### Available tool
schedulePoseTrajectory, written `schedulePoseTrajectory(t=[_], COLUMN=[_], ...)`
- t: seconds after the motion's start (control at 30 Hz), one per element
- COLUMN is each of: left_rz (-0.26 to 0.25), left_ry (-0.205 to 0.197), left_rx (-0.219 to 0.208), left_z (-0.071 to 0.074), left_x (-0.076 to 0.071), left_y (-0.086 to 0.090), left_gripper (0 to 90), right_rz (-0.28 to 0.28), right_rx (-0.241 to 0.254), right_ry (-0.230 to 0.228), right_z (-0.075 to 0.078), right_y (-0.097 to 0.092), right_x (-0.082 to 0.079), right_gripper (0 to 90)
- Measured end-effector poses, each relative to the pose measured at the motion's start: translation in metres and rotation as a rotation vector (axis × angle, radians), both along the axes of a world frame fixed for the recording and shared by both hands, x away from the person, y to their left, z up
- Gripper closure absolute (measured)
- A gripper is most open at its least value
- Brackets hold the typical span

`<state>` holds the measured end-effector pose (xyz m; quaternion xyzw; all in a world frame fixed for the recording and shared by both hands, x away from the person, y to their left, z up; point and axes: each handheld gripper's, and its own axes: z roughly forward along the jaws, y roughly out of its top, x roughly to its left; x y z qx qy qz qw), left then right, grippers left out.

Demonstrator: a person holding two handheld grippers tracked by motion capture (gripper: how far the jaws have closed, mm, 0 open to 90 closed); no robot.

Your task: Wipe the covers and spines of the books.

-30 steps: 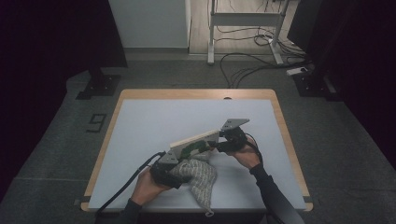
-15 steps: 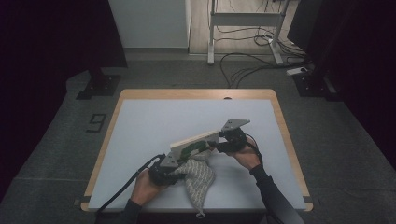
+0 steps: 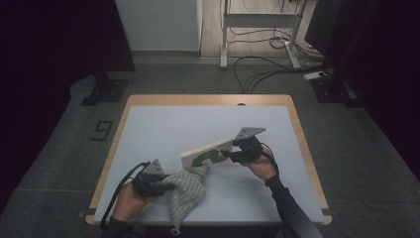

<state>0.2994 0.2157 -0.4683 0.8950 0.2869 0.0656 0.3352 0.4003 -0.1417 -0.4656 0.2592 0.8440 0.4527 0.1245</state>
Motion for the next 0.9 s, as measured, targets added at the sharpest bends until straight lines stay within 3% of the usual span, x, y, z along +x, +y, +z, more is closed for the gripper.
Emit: schedulePoseTrajectory(t=[0.23,0.37,0.47,0.73,0.9], left_rz=[0.075,0.109,0.126,0.108,0.075], left_ry=[0.009,0.013,0.013,0.019,0.067], left_rx=[-0.010,-0.012,0.000,0.056,0.055], left_z=[0.006,0.007,0.004,-0.012,-0.027], left_x=[0.001,0.010,0.020,0.043,0.050], left_y=[0.030,0.036,0.030,0.004,-0.005], left_gripper=[68.1,67.6,67.2,66.6,65.7], right_rz=[0.000,0.003,0.001,-0.001,-0.003], right_rx=[0.000,-0.004,-0.003,0.005,0.006], right_ry=[-0.001,-0.004,-0.004,-0.006,-0.009], right_z=[0.000,0.000,0.000,-0.001,-0.001], right_y=[0.000,0.000,0.000,-0.001,0.000], right_x=[0.000,-0.001,-0.001,-0.001,-0.001], right_gripper=[45.6,45.7,45.8,46.0,46.2])
